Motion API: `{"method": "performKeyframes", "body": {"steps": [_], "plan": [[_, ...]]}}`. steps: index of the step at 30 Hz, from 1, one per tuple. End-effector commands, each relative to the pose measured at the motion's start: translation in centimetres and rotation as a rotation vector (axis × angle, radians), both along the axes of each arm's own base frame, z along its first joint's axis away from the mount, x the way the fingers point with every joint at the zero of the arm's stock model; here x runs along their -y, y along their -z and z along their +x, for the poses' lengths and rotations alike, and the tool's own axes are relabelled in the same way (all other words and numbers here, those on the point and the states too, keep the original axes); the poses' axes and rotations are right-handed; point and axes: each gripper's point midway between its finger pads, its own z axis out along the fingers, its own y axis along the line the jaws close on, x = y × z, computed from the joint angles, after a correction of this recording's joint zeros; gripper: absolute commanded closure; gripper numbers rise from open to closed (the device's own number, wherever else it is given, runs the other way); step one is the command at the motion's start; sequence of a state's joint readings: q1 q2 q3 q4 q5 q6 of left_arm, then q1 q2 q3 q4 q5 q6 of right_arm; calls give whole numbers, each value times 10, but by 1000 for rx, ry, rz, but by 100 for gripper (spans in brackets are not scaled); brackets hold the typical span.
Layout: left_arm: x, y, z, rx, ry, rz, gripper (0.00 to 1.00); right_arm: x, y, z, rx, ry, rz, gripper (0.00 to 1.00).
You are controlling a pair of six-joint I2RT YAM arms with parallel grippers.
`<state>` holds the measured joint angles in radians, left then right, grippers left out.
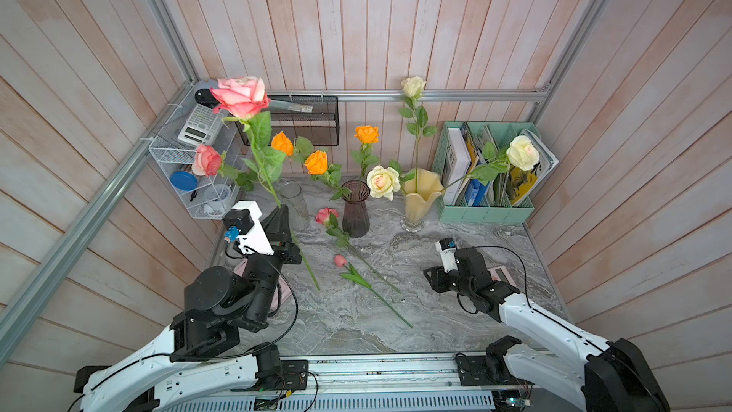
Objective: Arrange the flowers in different vases according to their colors
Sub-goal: Insert the flower into the vase.
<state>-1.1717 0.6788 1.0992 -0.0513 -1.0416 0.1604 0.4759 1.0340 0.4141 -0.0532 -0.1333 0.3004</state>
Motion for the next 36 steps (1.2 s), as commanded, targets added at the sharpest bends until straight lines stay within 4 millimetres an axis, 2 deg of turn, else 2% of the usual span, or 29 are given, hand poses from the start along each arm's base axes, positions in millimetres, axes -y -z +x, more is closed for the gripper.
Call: {"method": "performKeyframes", "body": {"steps": [1, 7, 11, 13, 14, 20, 24, 30, 36], "plan": [[-55, -58, -12, 110, -214, -36, 100, -3, -8, 3, 17, -22, -1, 55], [-79, -83, -20, 234, -354, -6, 100, -10, -14, 11, 23, -38, 13, 55], [-89, -93, -11, 248, -453, 40, 100, -16, -12, 16, 12, -52, 20, 55], [-87, -95, 5, 227, -461, 36, 100, -19, -9, 19, 0, -56, 21, 56], [-88, -90, 20, 196, -465, 46, 100, -20, -8, 19, -9, -59, 22, 56], [-114, -66, 93, 119, -435, -57, 100, -27, 0, 21, -69, -83, 24, 56], [-113, -56, 138, 110, -370, -84, 100, -29, 2, 20, -86, -115, -4, 56], [-117, -45, 182, 111, -373, -85, 100, -32, 7, 20, -96, -151, -21, 57], [-120, -34, 206, 115, -405, -51, 100, -32, 12, 21, -103, -177, -34, 57]]}}
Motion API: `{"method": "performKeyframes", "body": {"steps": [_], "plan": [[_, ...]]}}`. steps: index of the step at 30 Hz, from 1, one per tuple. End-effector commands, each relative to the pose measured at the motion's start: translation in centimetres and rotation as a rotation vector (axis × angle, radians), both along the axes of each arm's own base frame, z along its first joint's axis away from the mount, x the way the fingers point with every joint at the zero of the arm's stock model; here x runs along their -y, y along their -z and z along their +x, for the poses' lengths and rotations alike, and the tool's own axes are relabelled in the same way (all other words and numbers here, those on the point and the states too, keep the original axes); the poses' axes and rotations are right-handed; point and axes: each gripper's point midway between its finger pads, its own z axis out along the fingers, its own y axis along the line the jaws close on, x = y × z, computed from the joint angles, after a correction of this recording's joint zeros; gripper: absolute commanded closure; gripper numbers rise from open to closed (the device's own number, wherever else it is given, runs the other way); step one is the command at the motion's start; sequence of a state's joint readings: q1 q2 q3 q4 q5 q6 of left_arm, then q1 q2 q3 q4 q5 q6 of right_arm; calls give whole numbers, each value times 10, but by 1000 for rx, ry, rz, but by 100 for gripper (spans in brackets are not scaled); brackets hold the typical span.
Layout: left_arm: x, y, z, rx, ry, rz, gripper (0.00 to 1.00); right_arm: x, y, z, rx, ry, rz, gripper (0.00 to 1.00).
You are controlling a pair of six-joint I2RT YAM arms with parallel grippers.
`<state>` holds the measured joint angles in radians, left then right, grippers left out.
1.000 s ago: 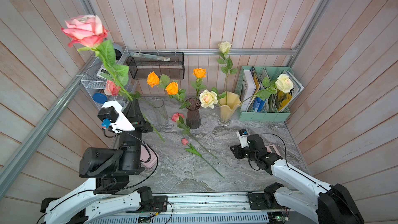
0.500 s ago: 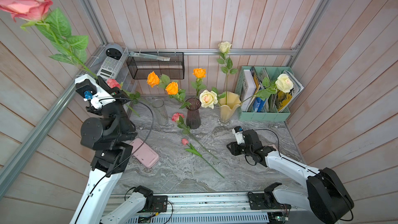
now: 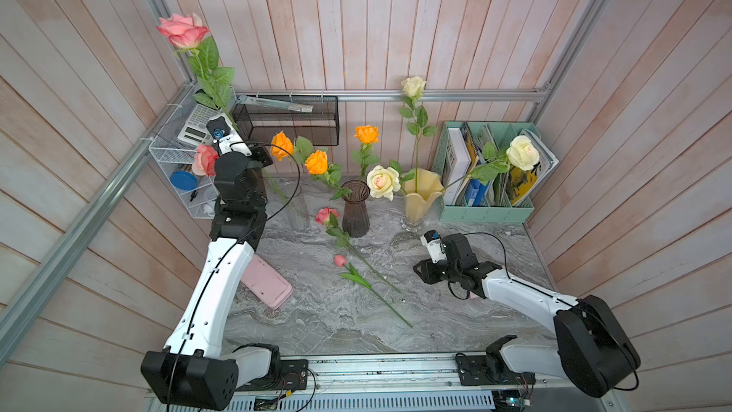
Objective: Arrange the flowers in different vases according to their colors
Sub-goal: Insert the flower into the vase.
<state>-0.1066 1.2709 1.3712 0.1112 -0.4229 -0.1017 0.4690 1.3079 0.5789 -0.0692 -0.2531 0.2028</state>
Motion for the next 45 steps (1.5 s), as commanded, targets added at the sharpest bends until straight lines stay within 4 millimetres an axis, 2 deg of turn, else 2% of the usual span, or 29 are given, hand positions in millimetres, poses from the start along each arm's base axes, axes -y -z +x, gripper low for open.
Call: {"method": "performKeyframes", "body": {"steps": [1, 8, 20, 31, 36, 39, 41, 45], "plan": [[-1, -26, 0, 108, 11, 3, 100, -2, -1, 2, -2, -33, -5, 57], [2, -19, 26, 128, 18, 30, 100, -5, 6, 6, -21, -45, 0, 57], [4, 20, 71, 105, 13, 66, 100, -2, 16, 9, -46, -50, -3, 58], [6, 90, 75, 47, 34, 57, 100, -7, 9, 9, -40, -65, 23, 58], [11, 100, 71, 38, 49, 55, 100, -6, 3, 6, -32, -63, 35, 58], [18, 100, 64, 35, 68, 54, 51, -5, 0, 4, -25, -64, 38, 57], [20, 96, 59, 39, 62, 53, 35, -4, -2, 3, -16, -62, 37, 57], [19, 86, 49, 36, 57, 36, 28, -1, -3, -1, -26, -55, 32, 57]]}}
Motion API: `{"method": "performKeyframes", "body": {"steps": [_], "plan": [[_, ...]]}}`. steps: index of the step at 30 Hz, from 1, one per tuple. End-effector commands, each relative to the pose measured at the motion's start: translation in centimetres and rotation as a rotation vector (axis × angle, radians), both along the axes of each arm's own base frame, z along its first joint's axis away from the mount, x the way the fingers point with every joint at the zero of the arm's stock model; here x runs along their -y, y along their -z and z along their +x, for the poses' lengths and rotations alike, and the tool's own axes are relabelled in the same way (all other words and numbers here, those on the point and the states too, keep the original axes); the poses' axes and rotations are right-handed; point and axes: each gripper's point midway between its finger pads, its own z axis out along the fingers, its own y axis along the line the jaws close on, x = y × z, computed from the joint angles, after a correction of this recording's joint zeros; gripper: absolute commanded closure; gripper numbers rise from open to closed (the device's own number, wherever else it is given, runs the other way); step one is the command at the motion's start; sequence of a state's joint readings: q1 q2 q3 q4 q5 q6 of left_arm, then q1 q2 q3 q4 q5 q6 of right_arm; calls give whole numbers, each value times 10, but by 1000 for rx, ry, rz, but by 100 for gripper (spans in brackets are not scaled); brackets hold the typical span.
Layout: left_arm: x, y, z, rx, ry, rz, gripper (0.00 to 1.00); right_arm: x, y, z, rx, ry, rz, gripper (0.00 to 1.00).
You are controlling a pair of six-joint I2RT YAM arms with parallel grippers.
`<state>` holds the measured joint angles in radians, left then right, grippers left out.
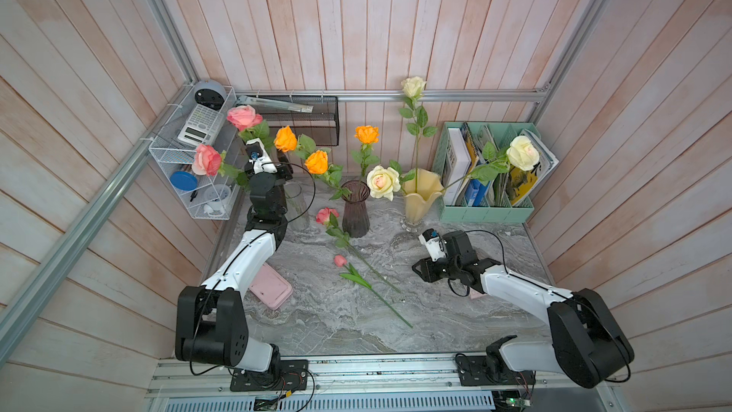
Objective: Arrange the flowers in different vases according to their colors
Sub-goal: Insert the flower into the vase, then pick up the flower at the center of the board.
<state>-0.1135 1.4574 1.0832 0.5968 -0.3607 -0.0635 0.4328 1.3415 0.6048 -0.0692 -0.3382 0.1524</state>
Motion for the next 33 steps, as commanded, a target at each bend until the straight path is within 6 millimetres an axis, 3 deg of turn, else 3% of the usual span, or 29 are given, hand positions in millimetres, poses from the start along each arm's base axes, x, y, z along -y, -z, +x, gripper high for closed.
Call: {"method": "performKeyframes", "body": {"steps": [1, 8, 13, 22, 30, 33], "plan": [[0, -21, -17, 34, -1, -11, 27, 3, -1, -6, -18, 1, 1, 57], [7, -52, -70, 22, 0, -50, 22, 5, -16, -12, 18, 7, 27, 56], [30, -42, -120, -93, 56, -158, 18, 5, -22, -15, 23, 12, 51, 56], [107, 43, -195, -415, 238, -286, 18, 6, -29, -19, 24, 27, 68, 55], [220, 160, -211, -861, 523, -681, 21, 15, -30, -21, 35, 98, 82, 55], [236, 187, -213, -942, 510, -759, 21, 20, -29, -22, 45, 134, 85, 55]]}}
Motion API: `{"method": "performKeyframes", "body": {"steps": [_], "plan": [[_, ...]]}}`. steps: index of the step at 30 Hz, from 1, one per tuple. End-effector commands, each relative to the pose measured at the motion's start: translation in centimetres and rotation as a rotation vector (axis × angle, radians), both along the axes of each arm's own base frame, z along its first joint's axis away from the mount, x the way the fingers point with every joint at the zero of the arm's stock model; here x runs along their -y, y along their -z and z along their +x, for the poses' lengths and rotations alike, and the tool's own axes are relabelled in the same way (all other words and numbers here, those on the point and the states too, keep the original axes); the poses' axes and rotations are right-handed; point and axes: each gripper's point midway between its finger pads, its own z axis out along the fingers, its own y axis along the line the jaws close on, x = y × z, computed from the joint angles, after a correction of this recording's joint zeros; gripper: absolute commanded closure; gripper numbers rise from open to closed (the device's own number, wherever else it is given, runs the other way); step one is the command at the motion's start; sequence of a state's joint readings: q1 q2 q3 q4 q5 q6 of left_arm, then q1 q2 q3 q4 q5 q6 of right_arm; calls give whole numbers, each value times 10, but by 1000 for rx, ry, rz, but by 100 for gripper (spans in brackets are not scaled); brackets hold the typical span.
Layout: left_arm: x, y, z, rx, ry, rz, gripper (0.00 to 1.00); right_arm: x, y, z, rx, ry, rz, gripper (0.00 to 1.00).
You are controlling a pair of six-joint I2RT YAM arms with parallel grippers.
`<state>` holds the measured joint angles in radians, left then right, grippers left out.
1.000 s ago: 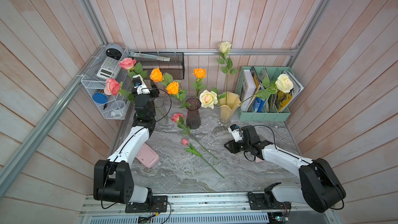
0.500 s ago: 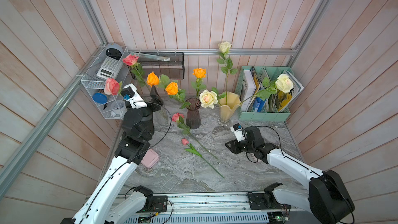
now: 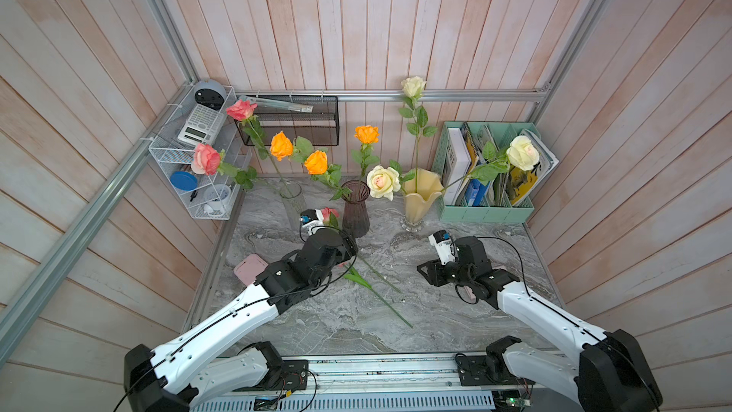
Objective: Arrange the flowers in different vases according to their colors
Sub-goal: Pick up the flower at the center of the board.
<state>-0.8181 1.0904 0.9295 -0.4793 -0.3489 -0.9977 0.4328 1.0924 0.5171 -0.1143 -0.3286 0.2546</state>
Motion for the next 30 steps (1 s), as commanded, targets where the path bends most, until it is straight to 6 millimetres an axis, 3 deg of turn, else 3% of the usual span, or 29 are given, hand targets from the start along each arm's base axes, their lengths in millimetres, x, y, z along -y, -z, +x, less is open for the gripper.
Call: {"method": "performKeyframes", "body": {"steps": [1, 5, 9, 13, 16, 18, 27, 30], "plan": [[27, 27, -15, -190, 4, -195, 21, 10, 4, -1, -4, 63, -2, 54], [51, 63, -25, -365, -57, -335, 21, 15, 1, -2, 29, 80, -12, 54], [77, 77, -32, -430, -123, -487, 21, 20, 2, -4, 59, 101, -11, 53], [100, 92, -43, -512, -143, -435, 21, 22, 0, -5, 81, 106, -6, 53], [100, 117, -49, -603, -201, -398, 23, 24, -3, -5, 85, 111, -10, 53], [104, 125, -62, -619, -209, -363, 24, 24, -5, -6, 89, 109, -7, 53], [105, 150, -69, -724, -290, -284, 26, 26, -5, -8, 97, 114, -3, 53], [107, 168, -74, -773, -311, -278, 30, 27, -7, -9, 102, 117, -3, 53]]}}
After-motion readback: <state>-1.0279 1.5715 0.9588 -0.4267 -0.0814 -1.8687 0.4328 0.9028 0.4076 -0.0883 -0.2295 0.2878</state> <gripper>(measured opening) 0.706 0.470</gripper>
